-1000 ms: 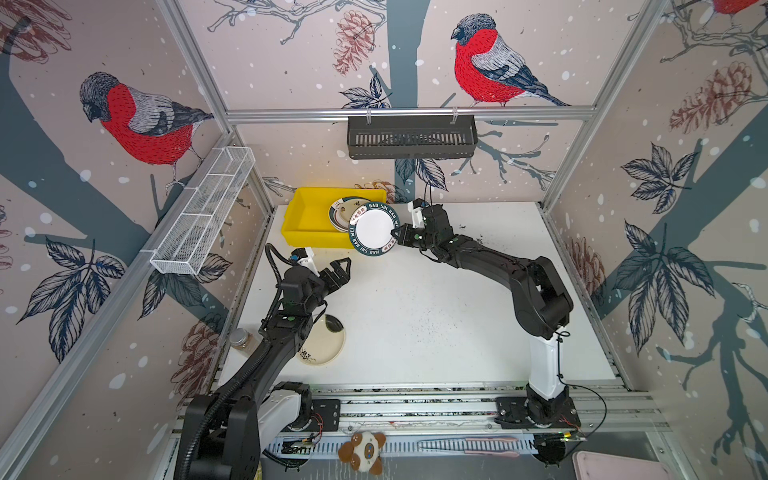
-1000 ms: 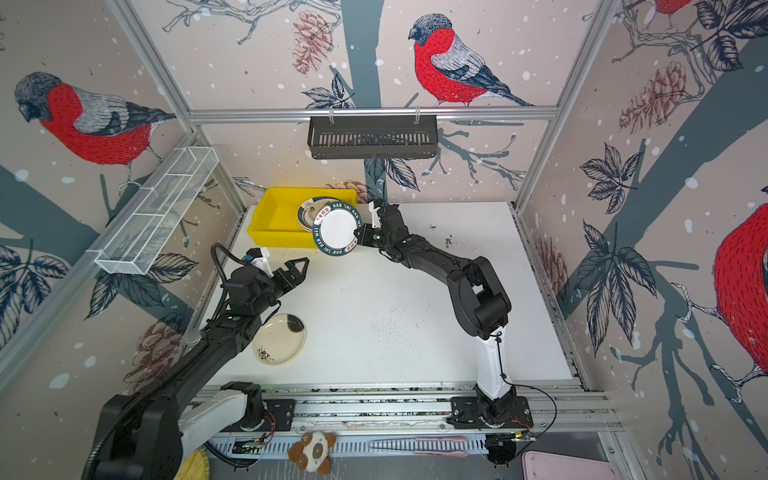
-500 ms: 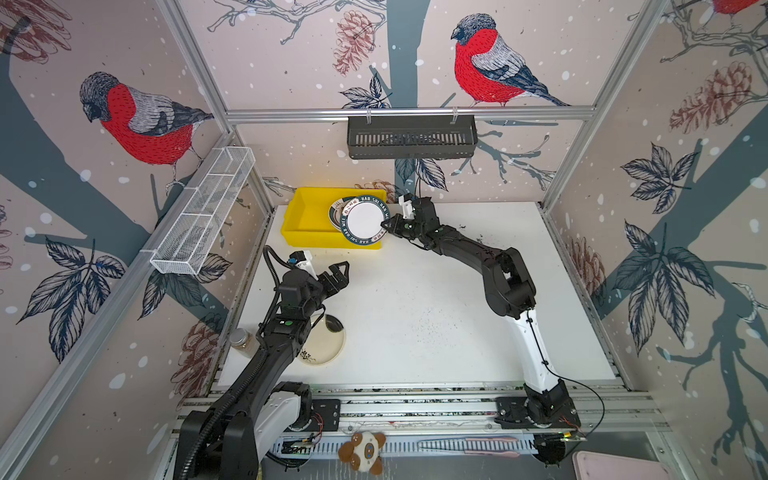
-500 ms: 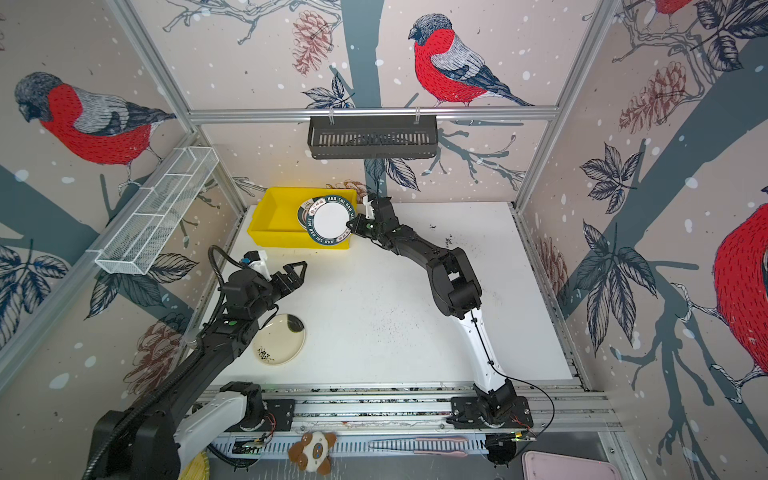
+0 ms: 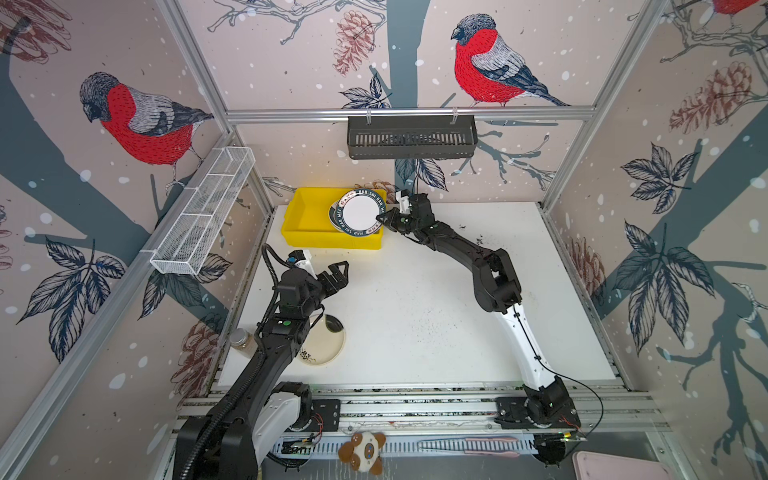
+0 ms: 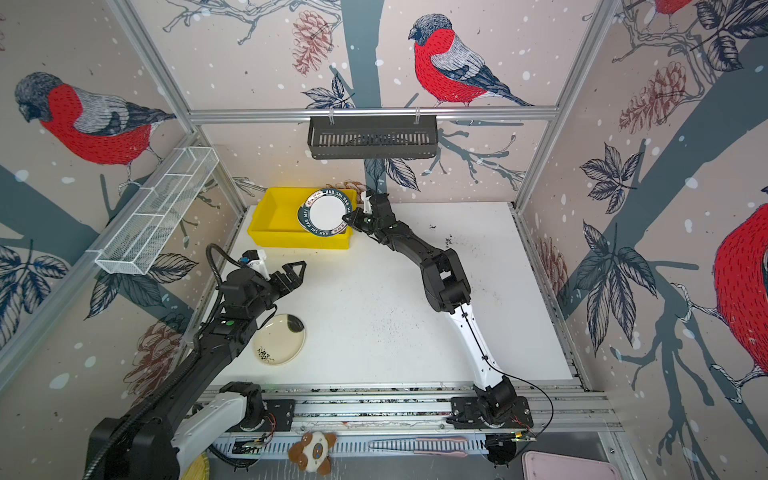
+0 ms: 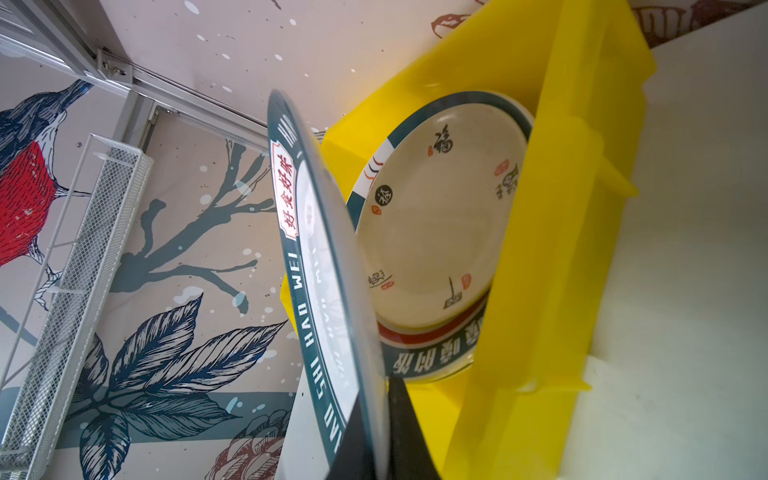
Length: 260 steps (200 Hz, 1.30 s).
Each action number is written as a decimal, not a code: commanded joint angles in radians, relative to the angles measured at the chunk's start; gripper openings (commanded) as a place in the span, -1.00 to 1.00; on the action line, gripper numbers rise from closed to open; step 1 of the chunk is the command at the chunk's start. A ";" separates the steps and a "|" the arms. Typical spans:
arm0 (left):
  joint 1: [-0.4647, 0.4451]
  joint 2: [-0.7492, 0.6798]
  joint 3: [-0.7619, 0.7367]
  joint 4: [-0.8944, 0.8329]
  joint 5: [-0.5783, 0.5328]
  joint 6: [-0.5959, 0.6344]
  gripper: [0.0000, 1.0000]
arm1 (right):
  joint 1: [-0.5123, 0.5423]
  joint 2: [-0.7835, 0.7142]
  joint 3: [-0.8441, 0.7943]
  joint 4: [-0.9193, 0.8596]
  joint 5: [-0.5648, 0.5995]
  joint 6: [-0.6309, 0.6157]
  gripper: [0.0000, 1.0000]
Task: Place the plates into the plastic bin on the countertop
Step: 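Lower the teal-rimmed plate into the yellow bin and open the right gripper, then withdraw the right gripper from the bin while the left moves to the small cream plate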
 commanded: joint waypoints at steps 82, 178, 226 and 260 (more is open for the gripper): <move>0.001 0.019 0.016 -0.018 -0.028 0.004 0.95 | -0.013 0.034 0.103 -0.030 -0.043 -0.062 -0.41; 0.003 0.013 0.045 -0.071 -0.070 0.033 0.95 | -0.018 -0.056 0.026 -0.076 0.000 -0.117 0.99; 0.003 0.035 0.106 -0.173 -0.122 0.104 0.95 | -0.016 -0.216 -0.159 -0.060 0.092 -0.185 0.99; 0.004 0.024 0.140 -0.230 -0.170 0.142 0.95 | -0.016 -0.267 -0.147 -0.202 0.193 -0.274 0.99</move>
